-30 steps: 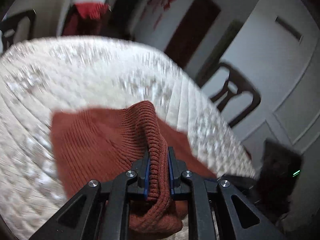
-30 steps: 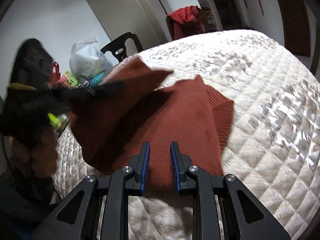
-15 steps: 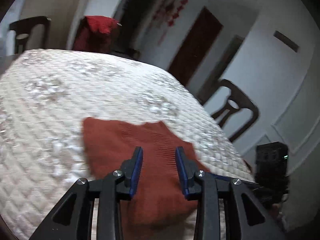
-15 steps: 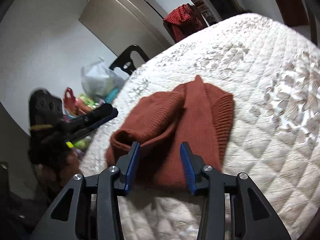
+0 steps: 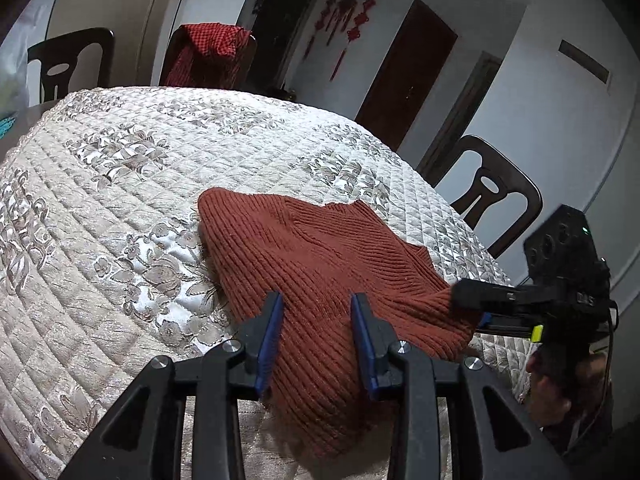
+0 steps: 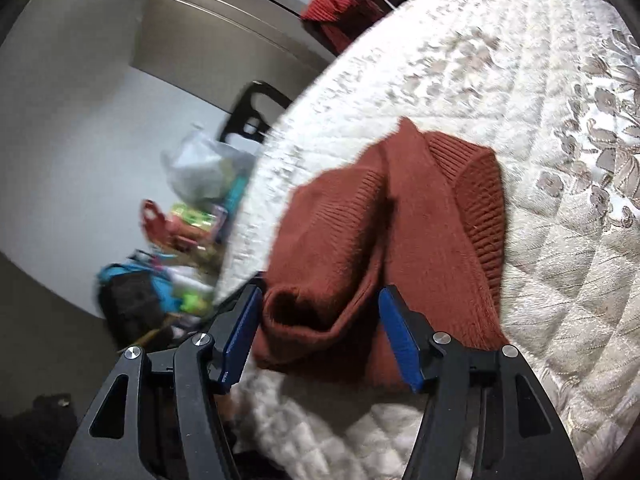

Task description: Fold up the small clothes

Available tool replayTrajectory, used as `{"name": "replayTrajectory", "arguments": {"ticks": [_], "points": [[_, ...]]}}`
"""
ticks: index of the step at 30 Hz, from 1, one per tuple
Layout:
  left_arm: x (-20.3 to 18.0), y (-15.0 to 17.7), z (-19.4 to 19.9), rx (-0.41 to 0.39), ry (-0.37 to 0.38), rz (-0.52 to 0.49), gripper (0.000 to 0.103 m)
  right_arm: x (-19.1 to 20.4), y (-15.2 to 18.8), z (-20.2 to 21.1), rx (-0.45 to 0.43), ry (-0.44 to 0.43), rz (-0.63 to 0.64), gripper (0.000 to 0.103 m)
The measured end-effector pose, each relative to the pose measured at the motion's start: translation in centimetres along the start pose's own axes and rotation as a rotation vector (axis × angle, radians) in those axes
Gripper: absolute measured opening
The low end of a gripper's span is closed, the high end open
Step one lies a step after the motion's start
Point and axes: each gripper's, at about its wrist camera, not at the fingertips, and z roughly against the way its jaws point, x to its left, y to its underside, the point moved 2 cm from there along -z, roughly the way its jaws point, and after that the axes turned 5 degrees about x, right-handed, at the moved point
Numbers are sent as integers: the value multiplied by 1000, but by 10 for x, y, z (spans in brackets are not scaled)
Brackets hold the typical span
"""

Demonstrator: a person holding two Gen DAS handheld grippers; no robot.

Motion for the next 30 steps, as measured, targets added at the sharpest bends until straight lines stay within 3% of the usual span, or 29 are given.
{"name": "replayTrajectory", "arguments": {"ticks": [6, 10, 13, 16, 24, 30], "points": [[1, 2, 1, -3, -4, -8, 38, 1, -10, -12, 21, 45, 3, 60], [2, 2, 1, -2, -3, -7, 38, -3, -15, -17, 38, 77, -1, 31], [1, 1, 1, 0, -6, -6, 38, 0, -15, -17, 32, 92, 34, 19], [-2, -5, 2, -6, -9, -15, 38, 5, -17, -8, -1, 79, 61, 13], [-17, -16, 6, -36, 16, -56, 38, -6, -21, 47, -155, 122, 109, 12], [-22, -4, -12, 26, 14, -71, 38, -44, -8, 44, -118, 124, 44, 12]]}}
